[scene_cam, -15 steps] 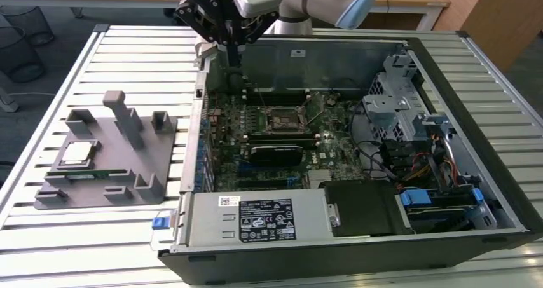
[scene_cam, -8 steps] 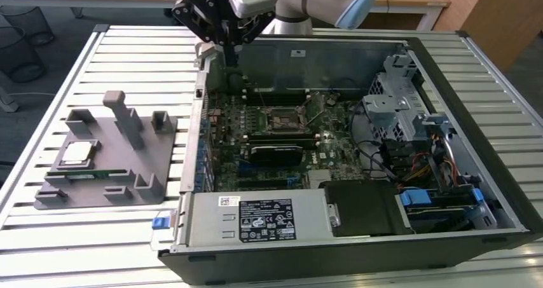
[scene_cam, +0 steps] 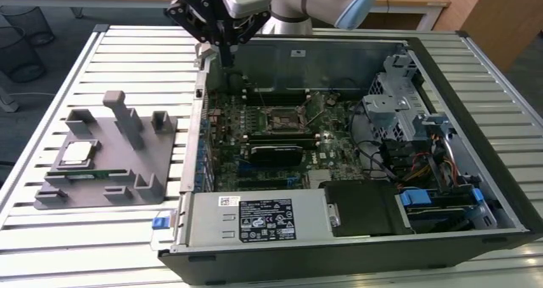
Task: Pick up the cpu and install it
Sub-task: 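Reach for the cpu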
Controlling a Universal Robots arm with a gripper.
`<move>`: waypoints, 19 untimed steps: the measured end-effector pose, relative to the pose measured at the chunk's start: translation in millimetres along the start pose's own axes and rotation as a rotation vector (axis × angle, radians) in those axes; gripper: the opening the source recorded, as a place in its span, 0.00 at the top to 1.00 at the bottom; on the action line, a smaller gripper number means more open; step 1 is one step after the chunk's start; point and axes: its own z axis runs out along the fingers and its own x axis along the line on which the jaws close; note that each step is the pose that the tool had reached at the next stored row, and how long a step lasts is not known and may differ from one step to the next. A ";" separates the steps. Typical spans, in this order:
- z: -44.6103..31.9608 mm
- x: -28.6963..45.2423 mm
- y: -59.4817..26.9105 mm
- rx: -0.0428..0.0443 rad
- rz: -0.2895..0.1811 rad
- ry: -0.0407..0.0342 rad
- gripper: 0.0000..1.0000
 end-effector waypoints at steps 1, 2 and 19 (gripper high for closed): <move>0.0 0.6 0.0 0.0000 0.000 -0.0001 0.89; 0.0 1.2 -0.1 -0.0001 0.000 -0.0001 0.89; 0.2 11.9 -0.9 0.0000 0.000 0.0000 0.89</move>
